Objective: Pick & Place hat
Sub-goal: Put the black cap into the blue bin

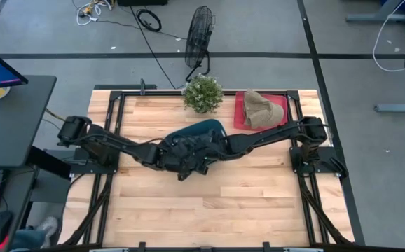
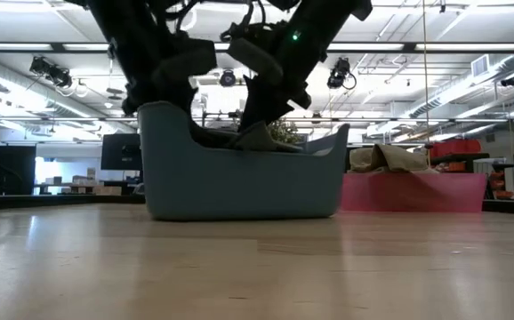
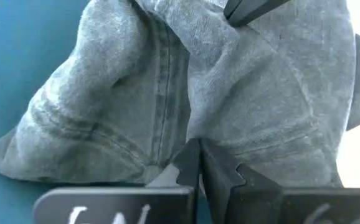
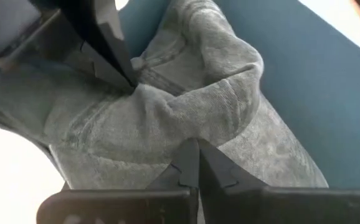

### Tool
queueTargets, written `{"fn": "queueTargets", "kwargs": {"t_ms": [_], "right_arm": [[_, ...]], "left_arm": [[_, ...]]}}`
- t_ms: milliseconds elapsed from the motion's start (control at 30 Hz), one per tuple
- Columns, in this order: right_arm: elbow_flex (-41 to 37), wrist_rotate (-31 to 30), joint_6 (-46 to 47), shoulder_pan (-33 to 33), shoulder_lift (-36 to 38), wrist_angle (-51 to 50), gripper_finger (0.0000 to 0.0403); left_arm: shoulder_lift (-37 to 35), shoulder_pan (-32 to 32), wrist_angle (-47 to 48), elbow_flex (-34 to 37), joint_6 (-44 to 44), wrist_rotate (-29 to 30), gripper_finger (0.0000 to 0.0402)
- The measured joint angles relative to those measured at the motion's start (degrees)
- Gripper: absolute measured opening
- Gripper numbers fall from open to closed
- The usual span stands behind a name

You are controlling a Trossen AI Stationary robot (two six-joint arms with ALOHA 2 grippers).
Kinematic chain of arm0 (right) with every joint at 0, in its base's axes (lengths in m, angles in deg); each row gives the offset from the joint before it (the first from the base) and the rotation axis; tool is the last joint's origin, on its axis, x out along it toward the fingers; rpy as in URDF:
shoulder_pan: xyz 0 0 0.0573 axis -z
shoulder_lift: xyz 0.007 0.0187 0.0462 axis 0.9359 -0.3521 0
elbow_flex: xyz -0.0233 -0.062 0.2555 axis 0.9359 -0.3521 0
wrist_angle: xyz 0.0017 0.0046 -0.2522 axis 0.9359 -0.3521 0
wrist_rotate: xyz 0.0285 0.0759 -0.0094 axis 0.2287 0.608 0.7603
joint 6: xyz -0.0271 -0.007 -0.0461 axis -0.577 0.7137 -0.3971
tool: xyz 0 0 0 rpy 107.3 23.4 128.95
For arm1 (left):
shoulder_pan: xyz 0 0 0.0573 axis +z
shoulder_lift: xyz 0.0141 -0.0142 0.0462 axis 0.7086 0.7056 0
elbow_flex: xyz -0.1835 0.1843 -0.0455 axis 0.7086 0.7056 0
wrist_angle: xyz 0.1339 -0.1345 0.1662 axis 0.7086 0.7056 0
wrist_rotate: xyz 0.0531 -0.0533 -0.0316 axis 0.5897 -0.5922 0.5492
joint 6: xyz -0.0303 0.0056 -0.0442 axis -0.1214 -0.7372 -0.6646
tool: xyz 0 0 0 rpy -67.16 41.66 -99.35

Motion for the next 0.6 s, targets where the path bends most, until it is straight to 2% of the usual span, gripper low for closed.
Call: {"fn": "queueTargets", "kwargs": {"t_ms": [333, 533, 600], "right_arm": [[0.0, -0.7, 1.1, 4.3, 0.0, -4.3, 0.0001], [-0.2, -1.0, -3.3, 4.7, 1.2, -3.3, 0.0002], [-0.3, -0.9, -4.3, 4.7, 2.5, -3.4, 0.0003]], "left_arm": [[-0.8, 3.7, 0.3, -0.1, 1.7, -0.2, 0.0016], [-6.7, 1.3, 1.0, -0.8, 1.5, 0.7, 0.0016], [-9.5, 0.1, 1.4, -0.8, 1.5, 2.6, 0.0016]]}}
